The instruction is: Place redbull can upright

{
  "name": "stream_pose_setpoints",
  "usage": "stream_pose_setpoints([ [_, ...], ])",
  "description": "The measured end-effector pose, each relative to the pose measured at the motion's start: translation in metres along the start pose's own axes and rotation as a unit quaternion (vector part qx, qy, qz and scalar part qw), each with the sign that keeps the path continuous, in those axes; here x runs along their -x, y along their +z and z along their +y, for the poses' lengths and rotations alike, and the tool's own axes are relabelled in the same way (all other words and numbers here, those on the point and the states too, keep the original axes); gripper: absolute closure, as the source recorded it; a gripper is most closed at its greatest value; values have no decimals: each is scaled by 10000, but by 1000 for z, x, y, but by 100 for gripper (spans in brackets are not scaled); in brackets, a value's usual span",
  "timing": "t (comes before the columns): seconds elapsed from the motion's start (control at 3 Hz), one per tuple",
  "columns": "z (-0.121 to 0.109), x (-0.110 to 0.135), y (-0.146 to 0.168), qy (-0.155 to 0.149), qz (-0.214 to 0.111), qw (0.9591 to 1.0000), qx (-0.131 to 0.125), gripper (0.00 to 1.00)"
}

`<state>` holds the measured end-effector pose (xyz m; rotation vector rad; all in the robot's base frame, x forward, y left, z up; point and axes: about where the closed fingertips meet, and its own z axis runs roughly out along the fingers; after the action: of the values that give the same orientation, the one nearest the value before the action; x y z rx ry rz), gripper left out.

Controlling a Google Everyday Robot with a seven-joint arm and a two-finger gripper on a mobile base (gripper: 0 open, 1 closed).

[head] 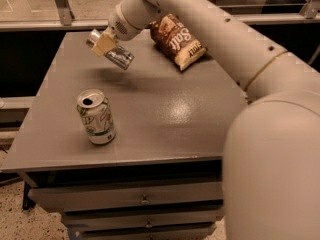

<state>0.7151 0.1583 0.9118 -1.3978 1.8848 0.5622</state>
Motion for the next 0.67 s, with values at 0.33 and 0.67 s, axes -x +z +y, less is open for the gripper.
stream_pose_setpoints([
  [0.33,18,-10,-8,130,-927,9954,211,100],
  [0.67,14,-15,-47,344,-1992,9793,-11,100],
])
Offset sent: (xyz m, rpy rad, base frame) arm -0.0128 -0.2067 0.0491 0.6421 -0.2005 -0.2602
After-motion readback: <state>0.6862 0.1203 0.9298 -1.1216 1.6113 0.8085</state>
